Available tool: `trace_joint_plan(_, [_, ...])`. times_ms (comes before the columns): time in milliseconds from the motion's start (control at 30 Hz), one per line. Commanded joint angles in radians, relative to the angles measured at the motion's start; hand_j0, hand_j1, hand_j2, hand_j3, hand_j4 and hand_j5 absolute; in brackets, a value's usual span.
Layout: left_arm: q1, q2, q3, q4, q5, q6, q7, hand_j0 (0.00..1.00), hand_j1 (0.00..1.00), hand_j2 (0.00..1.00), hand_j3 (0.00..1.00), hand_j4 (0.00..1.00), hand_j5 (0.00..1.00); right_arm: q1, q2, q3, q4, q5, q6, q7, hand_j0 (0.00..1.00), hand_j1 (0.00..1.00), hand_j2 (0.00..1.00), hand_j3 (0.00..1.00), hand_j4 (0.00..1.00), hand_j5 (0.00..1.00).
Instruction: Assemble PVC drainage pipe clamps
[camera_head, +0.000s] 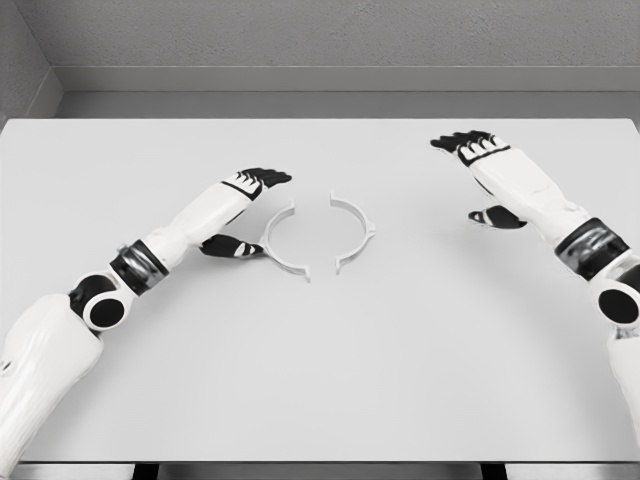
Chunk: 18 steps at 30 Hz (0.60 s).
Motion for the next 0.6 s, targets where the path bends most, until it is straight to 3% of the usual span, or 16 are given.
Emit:
trace_joint_plan(0, [0.002,0.002,0.001,-0.002,0.006,0.000,0.001,1.00,1.00,1.00,1.00,1.00,1.00,0.005,0.013,-0.148,-0.028,-0.028,-0.109,0.001,1.00,1.00,1.00,1.00,1.00,1.00])
trace_joint_plan(167, [0.002,0.003,0.001,-0.005,0.012,0.000,0.001,1.00,1.00,1.00,1.00,1.00,1.00,0.037,0.005,-0.148,-0.022,-0.039,-0.109,0.007,1.00,1.00,1.00,1.00,1.00,1.00])
trace_joint_plan(233, [-0.002,0.003,0.001,-0.005,0.015,0.000,0.001,1.00,1.00,1.00,1.00,1.00,1.00,0.037,0.005,-0.149,-0.024,-0.039,-0.109,0.070,1.00,1.00,1.00,1.00,1.00,1.00])
trace_joint_plan(267, [-0.003,0.005,0.001,-0.007,0.016,0.000,0.001,1.00,1.00,1.00,1.00,1.00,1.00,0.034,0.010,-0.180,-0.027,-0.041,-0.109,0.189,1.00,1.00,1.00,1.00,1.00,1.00])
trace_joint_plan(533, [-0.012,0.040,0.002,0.004,0.015,0.000,0.001,1.00,1.00,1.00,1.00,1.00,1.00,0.055,-0.010,-0.229,-0.019,-0.039,-0.109,0.206,1.00,1.00,1.00,1.00,1.00,1.00])
trace_joint_plan(567, [-0.012,0.040,0.005,0.011,0.015,0.000,0.001,1.00,1.00,1.00,1.00,1.00,1.00,0.074,-0.029,-0.270,-0.005,-0.039,-0.109,0.208,1.00,1.00,1.00,1.00,1.00,1.00])
